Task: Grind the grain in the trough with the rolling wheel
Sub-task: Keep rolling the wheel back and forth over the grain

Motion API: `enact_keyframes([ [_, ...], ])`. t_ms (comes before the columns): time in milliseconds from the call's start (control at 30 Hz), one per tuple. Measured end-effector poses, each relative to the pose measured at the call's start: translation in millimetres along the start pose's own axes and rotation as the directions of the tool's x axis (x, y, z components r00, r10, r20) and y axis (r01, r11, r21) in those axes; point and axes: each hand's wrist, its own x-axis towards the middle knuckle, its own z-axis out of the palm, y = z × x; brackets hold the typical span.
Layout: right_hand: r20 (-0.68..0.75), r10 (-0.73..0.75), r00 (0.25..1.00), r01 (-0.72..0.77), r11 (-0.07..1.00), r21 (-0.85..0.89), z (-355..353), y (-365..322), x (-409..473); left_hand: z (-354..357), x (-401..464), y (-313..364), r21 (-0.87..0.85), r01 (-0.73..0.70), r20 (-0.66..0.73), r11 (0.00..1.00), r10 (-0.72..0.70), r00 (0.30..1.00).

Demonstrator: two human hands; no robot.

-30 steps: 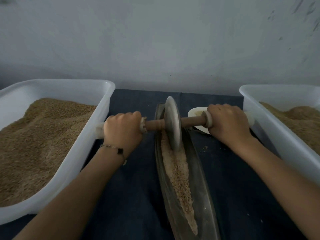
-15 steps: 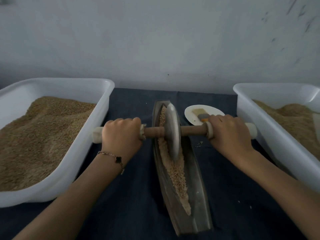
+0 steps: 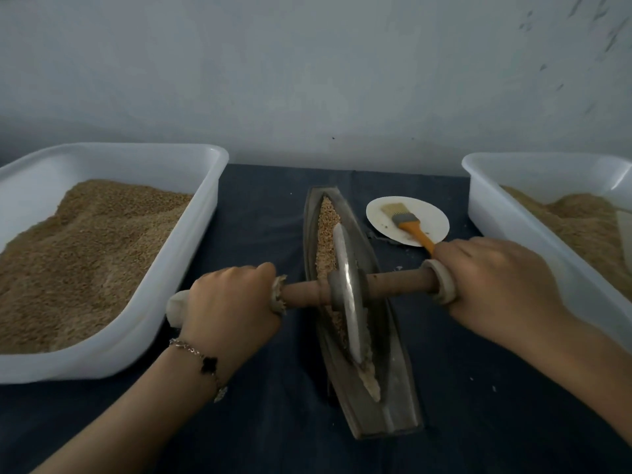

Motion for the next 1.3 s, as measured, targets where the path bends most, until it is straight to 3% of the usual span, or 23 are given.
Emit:
enact_keyframes([
  [100,0.051,-0.048,0.998,0.05,0.998,-0.038,17.2,-1.0,24.8,9.1,19.6,-1.0,-0.048,0.009,0.028,0.999,-0.008,1.0],
  [267,0.203,0.082,0.976,-0.064,0.994,-0.092,54.7,11.1,77.0,20.4,72.4,-3.8,-0.093,0.019,-0.018,0.995,-0.021,1.0],
  [467,-0.009,0.052,0.999,-0.052,0.998,-0.038,83.4,28.8,112.6,25.3,123.3,-5.5,-0.064,0.068,-0.147,0.996,-0.077,0.986],
  [600,-0.06,0.047,0.997,-0.049,0.998,-0.037,90.0,32.1,116.3,29.8,124.2,-4.1,-0.026,0.069,-0.186,0.997,-0.073,0.98],
  [767,0.119,0.157,0.98,-0.156,0.988,-0.017,88.3,27.2,96.4,24.3,108.7,1.9,0.083,0.026,-0.18,0.996,-0.01,0.984],
  [900,0.179,0.193,0.965,-0.189,0.981,-0.037,70.6,11.1,69.8,20.8,86.2,3.9,0.095,-0.005,-0.154,0.995,0.02,0.988],
  [1033,0.117,0.117,0.986,-0.101,0.985,-0.139,47.4,-5.1,42.3,17.9,51.5,1.9,0.01,-0.003,-0.102,1.0,0.004,0.995],
  [1167,-0.071,0.049,0.996,-0.057,0.992,-0.116,18.9,-19.6,11.6,7.4,9.0,0.5,-0.077,0.0,-0.02,0.997,-0.001,1.0],
  [1300,-0.107,0.019,0.994,-0.026,0.998,-0.064,7.4,-19.0,-10.3,-6.6,-19.7,4.0,-0.038,-0.105,-0.163,0.994,0.098,0.982],
])
